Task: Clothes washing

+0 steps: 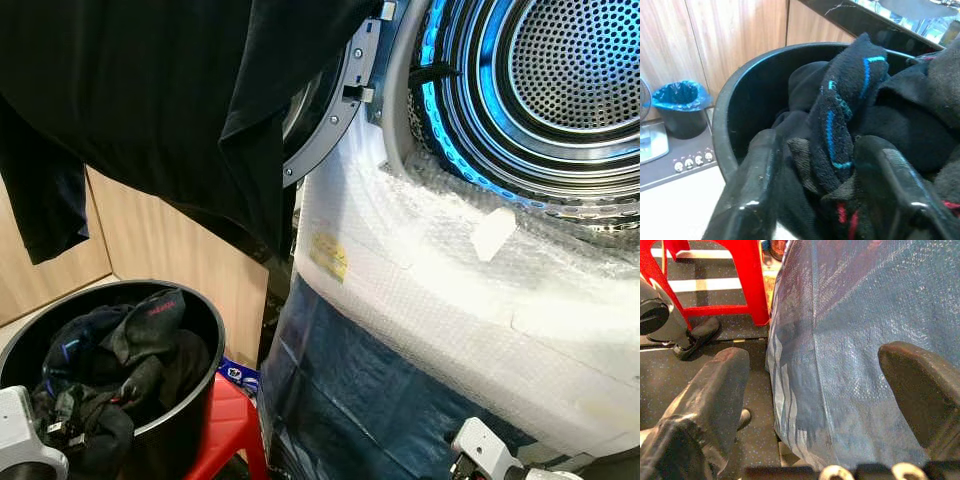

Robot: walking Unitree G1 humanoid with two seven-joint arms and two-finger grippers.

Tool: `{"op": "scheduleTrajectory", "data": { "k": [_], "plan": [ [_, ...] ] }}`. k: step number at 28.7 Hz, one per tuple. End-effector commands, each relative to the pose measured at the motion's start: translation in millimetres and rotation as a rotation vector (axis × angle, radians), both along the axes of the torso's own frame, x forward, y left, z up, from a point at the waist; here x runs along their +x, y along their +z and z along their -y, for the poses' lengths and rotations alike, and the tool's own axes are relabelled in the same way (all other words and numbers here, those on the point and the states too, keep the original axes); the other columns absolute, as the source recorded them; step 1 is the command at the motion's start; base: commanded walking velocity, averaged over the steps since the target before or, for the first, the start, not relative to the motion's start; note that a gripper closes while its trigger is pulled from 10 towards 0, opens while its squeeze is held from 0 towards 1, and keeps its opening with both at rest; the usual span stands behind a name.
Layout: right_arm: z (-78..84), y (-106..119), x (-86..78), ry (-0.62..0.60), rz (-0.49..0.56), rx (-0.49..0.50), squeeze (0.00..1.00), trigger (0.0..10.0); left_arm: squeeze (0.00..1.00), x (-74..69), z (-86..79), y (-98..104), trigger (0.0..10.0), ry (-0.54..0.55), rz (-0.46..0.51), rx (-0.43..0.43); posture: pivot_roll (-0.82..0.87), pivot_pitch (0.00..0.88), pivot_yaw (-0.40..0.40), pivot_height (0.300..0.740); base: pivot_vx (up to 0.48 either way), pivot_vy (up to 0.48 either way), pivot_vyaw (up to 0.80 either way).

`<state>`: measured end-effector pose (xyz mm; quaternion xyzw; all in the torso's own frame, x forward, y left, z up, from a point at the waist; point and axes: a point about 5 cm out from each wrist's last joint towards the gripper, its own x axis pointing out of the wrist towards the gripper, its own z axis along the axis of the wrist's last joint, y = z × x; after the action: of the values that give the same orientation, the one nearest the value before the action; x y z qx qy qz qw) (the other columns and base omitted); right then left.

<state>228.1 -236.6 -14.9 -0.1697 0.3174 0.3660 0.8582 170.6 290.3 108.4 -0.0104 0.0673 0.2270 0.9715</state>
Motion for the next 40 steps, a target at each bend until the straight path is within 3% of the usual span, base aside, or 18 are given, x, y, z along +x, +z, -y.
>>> {"op": "scheduleTrajectory", "data": {
  "k": [1, 5, 6, 7, 8, 15, 18, 25, 34, 35, 36, 37, 40],
  "plan": [
    [6.7, 3, -0.1, -0.022, 0.009, -0.007, 0.00, 10.0, 1.00, 3.9, -3.2, -1, 10.0, -0.017, 0.004, -0.005, 0.15, 0.000, -0.139, 0.740, 0.000, 0.000, 0.00],
    [6.5, 3, 0.2, -0.034, 0.016, -0.003, 0.00, 10.0, 1.00, 6.3, -12.9, -4, 10.0, -0.006, -0.024, 0.027, 0.14, 0.000, -0.135, 0.740, 0.000, 0.000, 0.00],
    [6.1, 3, 0.0, -0.035, 0.017, 0.000, 0.00, 10.0, 0.63, 7.8, -16.7, -4, 10.0, 0.002, -0.021, 0.029, 0.14, 0.000, -0.134, 0.740, 0.000, 0.000, 0.00],
    [6.0, 3, -0.1, -0.035, 0.017, 0.000, 0.00, 10.0, 0.63, 8.4, -17.7, -4, 10.0, 0.004, -0.020, 0.029, 0.14, 0.000, -0.134, 0.740, 0.000, 0.000, 0.00],
    [6.0, 3, -0.4, -0.035, 0.016, 0.001, 0.00, 10.0, 0.00, 9.3, -18.8, -3, 10.0, 0.003, -0.018, 0.033, 0.14, 0.000, -0.134, 0.740, 0.000, 0.000, 0.00],
    [5.5, 1, -2.3, -0.041, 0.015, 0.003, 0.00, 10.0, 0.00, 24.1, -26.1, 9, 10.0, -0.038, 0.018, 0.062, 0.14, 0.000, -0.131, 0.740, 0.000, 0.000, 0.00],
    [4.6, 2, -0.9, -0.048, 0.022, 0.005, 0.00, 10.0, 0.00, 37.2, -18.5, 18, 10.0, -0.118, 0.046, 0.070, 0.13, 0.000, -0.125, 0.740, 0.000, 0.000, 0.00],
    [3.0, 1, -1.5, -0.060, 0.025, 0.010, 0.00, 10.0, 0.00, 42.1, -3.1, 11, 10.0, -0.227, 0.018, 0.064, 0.12, 0.000, -0.116, 0.740, 0.000, 0.000, 0.00],
    [4.8, 1, -2.8, -0.070, 0.028, 0.012, 0.00, 10.0, 0.00, 41.5, 0.2, 5, 10.0, -0.242, 0.010, 0.019, 0.11, 0.000, -0.110, 0.740, 0.000, 0.000, 0.00],
    [6.1, 1, -3.0, -0.074, 0.028, 0.010, 0.00, 10.0, 0.00, 40.8, -0.2, 4, 4.8, -0.222, 0.021, 0.002, 0.11, 0.000, -0.111, 0.740, 0.000, 0.000, 0.00],
    [6.5, 1, -3.1, -0.075, 0.028, 0.009, 0.00, 10.0, 0.00, 40.4, -0.4, 4, 4.8, -0.211, 0.027, -0.006, 0.11, 0.000, -0.111, 0.740, 0.000, 0.000, 0.00],
    [6.9, 1, -3.2, -0.076, 0.028, 0.008, 0.00, 10.0, 0.00, 39.6, 0.2, 4, 0.0, -0.206, 0.034, -0.017, 0.11, 0.000, -0.111, 0.740, 0.000, 0.000, 0.00],
    [7.8, 2, -3.3, -0.077, 0.028, 0.006, 0.00, 10.0, 0.00, 36.9, 4.4, 4, 0.0, -0.203, 0.057, -0.051, 0.12, 0.000, -0.113, 0.740, 0.000, 0.000, 0.00]
  ]
}}
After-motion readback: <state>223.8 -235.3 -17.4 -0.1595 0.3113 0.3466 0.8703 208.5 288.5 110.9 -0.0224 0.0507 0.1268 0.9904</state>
